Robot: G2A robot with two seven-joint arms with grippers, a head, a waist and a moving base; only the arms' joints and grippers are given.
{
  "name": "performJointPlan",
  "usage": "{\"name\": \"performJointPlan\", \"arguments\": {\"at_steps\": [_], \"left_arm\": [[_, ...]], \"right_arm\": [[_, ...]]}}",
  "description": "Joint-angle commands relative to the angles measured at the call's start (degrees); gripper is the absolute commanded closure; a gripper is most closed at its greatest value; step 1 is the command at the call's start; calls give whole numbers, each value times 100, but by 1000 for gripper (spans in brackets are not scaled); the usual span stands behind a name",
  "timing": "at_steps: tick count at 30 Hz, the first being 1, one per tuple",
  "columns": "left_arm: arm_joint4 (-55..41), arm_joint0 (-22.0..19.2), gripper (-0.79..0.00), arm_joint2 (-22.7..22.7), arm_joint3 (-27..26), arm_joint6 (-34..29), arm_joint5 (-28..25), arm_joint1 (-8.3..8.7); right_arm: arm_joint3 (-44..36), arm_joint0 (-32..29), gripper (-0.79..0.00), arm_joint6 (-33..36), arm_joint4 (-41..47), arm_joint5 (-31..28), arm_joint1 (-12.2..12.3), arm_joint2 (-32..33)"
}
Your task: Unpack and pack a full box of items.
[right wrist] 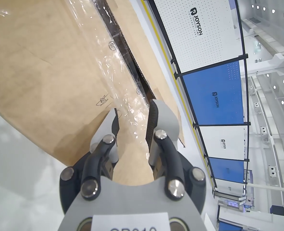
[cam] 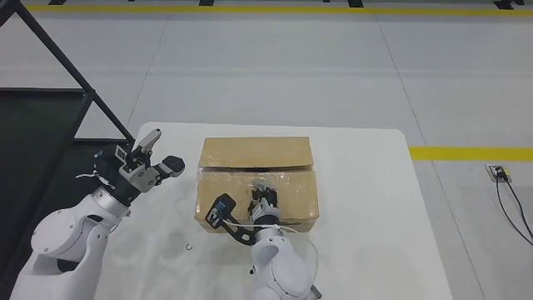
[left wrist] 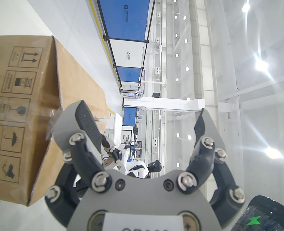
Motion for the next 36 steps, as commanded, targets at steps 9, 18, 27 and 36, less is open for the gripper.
{"name": "performJointPlan", "arguments": {"at_steps": [9,18,27,36], "left_arm": [[-34,44,-785,4,-49,-15,-39,1],[-97,94,-785,-34,-24,-13,-79,3],[-172,100,-785,-95,-3,-57,-103,9],[-254,42,-785,-117,111,-109,-102,14]], "right_arm": [[190,75,-311,232,-141,223,-60,-88],[267,147,-292,100,-31,139,-96,-86],[415,264,-237,223,45,467,-166,-77],[144,141,-228,115,88,562,-176,17]]}}
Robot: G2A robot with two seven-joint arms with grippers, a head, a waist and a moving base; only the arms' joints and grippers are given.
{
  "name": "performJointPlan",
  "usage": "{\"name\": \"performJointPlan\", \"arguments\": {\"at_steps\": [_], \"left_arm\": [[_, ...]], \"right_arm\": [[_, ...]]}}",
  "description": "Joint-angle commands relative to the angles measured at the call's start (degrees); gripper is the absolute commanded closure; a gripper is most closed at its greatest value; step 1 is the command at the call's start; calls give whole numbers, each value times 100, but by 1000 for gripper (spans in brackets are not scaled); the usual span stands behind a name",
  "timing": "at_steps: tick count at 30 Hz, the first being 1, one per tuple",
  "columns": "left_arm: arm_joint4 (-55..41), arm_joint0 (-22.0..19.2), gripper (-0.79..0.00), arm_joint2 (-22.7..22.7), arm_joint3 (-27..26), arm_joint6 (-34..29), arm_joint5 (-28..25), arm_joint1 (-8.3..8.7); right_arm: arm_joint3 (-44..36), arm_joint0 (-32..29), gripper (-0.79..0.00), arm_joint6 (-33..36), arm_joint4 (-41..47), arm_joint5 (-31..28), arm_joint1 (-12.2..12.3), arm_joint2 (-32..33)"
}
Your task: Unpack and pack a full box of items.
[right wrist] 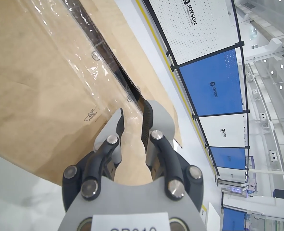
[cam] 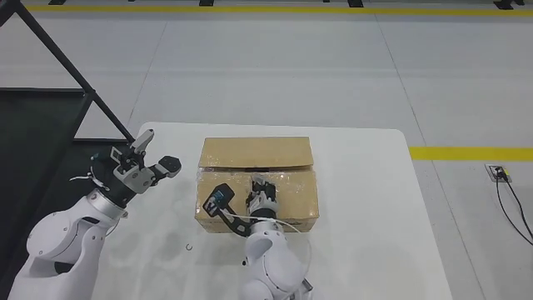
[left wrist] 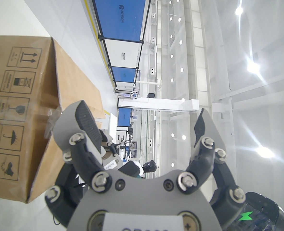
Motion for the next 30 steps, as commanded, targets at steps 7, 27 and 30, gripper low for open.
{"name": "performJointPlan", "arguments": {"at_steps": [7,27,30], "left_arm": [[-56,-91,-785,34,115,-38,7,-1],[-84,-201,-785,52,267,-103,-4,10],[-95,-189,-785,42,257,-116,-7,13]], "right_arm": [[-703,-494,-225,-669,205,-738,127,317],[137,366,-237,-383,827,-1366,20,244],[206,417,-225,-261,850,-1214,-7,206]]}}
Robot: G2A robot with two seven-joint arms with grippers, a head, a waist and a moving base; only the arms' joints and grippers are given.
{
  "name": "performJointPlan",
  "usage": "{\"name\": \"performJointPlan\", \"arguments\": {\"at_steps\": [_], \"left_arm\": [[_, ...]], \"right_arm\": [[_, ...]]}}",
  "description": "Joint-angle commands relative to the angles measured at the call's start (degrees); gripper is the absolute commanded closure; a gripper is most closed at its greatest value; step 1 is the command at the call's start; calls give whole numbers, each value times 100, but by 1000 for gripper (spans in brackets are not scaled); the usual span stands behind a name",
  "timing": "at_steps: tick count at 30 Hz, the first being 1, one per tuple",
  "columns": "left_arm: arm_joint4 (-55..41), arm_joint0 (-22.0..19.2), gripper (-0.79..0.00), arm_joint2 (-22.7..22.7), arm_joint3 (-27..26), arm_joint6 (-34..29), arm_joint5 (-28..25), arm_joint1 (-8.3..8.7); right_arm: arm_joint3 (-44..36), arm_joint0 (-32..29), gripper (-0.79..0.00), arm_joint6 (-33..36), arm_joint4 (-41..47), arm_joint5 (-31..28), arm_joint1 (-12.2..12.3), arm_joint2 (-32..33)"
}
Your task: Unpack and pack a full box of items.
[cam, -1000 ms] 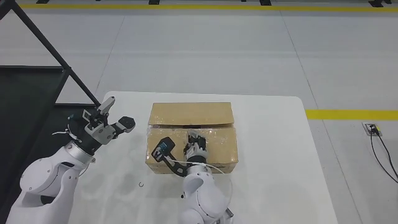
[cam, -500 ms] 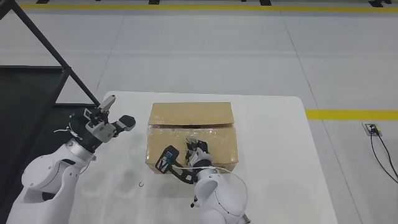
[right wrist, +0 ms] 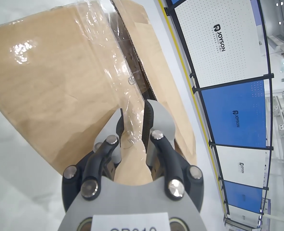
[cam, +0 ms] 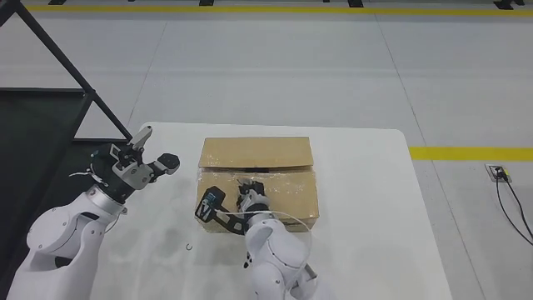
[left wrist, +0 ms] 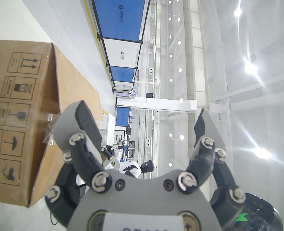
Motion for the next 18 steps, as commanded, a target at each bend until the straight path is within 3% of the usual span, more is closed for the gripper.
{"name": "performJointPlan", "arguments": {"at_steps": [1,7,10,12,14,18], "left_arm": [[-10,8,-785,-5,-5,-13,-4,2],[-26,34,-785,-16,-38,-22,-4,6],[-7,53,-785,-17,-62,-18,-13,8],[0,67,-785,-30,-92,-15,-29,11],[1,85,-785,-61,-120,56,-90,10],[73,69,-785,-88,-207,159,-153,13]], "right_arm": [[36,24,-222,44,13,68,-13,-25],[49,28,-228,140,-5,25,-27,-89],[-100,-80,-283,104,-48,157,-17,-84],[-316,-253,-388,-2,-43,329,5,-24],[-642,-505,-785,-166,68,556,33,97],[-1415,-1013,-785,-675,1037,764,99,555]]}}
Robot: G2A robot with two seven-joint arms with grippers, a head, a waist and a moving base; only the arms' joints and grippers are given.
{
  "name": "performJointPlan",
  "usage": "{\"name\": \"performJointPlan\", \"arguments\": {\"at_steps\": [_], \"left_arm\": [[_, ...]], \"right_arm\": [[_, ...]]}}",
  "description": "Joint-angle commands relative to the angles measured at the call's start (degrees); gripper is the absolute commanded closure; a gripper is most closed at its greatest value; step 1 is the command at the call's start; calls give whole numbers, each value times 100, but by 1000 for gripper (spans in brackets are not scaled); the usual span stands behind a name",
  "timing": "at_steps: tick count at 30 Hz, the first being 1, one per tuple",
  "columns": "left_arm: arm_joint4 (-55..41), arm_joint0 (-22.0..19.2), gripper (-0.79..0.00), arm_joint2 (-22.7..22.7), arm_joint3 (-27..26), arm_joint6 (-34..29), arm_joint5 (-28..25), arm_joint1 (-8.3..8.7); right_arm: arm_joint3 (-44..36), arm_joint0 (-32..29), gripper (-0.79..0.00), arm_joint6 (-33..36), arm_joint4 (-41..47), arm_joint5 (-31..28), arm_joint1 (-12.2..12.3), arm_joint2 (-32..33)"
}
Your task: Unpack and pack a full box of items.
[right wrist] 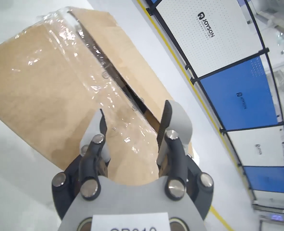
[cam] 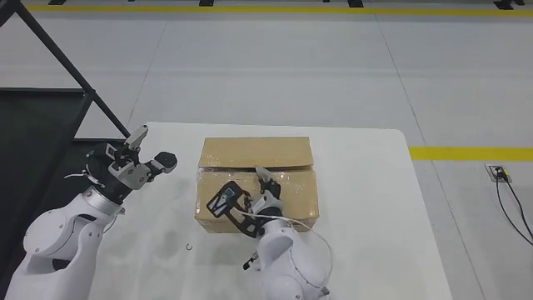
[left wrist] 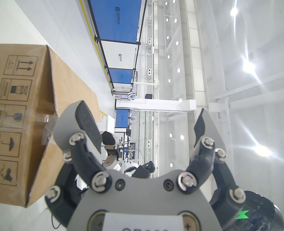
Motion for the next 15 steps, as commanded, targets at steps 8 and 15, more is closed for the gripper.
{"name": "performJointPlan", "arguments": {"at_steps": [8,15], "left_arm": [[393,-38,-785,48,-218,159,-21,14],[331,-44,-785,119,-282,80,-64,5]], "right_arm": [[-462,-261,-785,-363,979,-156,73,388],[-559,-213,-785,-369,2203,-250,69,750]]}}
